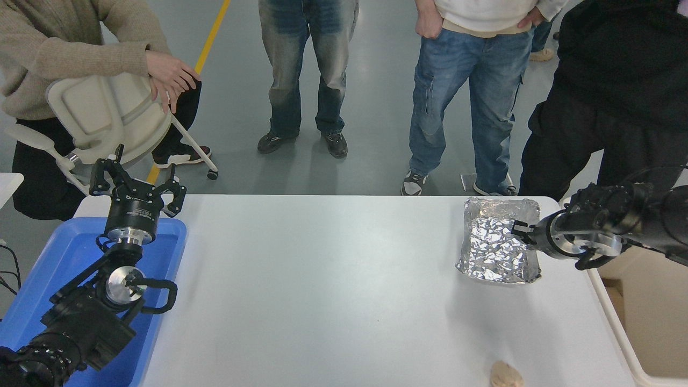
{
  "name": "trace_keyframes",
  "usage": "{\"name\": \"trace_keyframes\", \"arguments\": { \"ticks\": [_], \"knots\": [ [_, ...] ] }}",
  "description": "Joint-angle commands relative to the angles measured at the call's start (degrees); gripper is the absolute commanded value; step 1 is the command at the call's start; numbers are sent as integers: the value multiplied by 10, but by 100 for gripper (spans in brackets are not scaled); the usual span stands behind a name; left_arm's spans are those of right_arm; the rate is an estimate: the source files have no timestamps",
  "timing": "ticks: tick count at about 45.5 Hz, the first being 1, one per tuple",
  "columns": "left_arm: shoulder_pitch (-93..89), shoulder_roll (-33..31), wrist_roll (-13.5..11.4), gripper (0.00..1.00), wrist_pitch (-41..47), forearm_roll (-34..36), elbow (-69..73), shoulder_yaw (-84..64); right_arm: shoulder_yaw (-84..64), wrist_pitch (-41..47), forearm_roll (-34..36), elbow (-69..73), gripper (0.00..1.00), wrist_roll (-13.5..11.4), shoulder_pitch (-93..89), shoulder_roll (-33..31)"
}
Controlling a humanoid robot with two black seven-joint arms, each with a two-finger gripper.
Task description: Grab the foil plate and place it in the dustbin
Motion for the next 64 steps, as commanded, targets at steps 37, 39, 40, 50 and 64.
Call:
{"name": "trace_keyframes", "arguments": {
  "ticks": [37,39,40,50,64],
  "knots": [
    [0,0,0,99,0,0,-1,0,-98,352,2,84,0,1,383,-91],
    [0,0,0,99,0,0,-1,0,-98,350,2,82,0,1,382,-92],
    [0,0,0,99,0,0,-1,0,-98,349,1,82,0,1,380,-92],
    [0,0,0,99,0,0,0,1,-126,306,2,67,0,0,352,-114],
    [0,0,0,99,0,0,0,1,-148,120,-5,19,0,1,240,-262]
  ]
}}
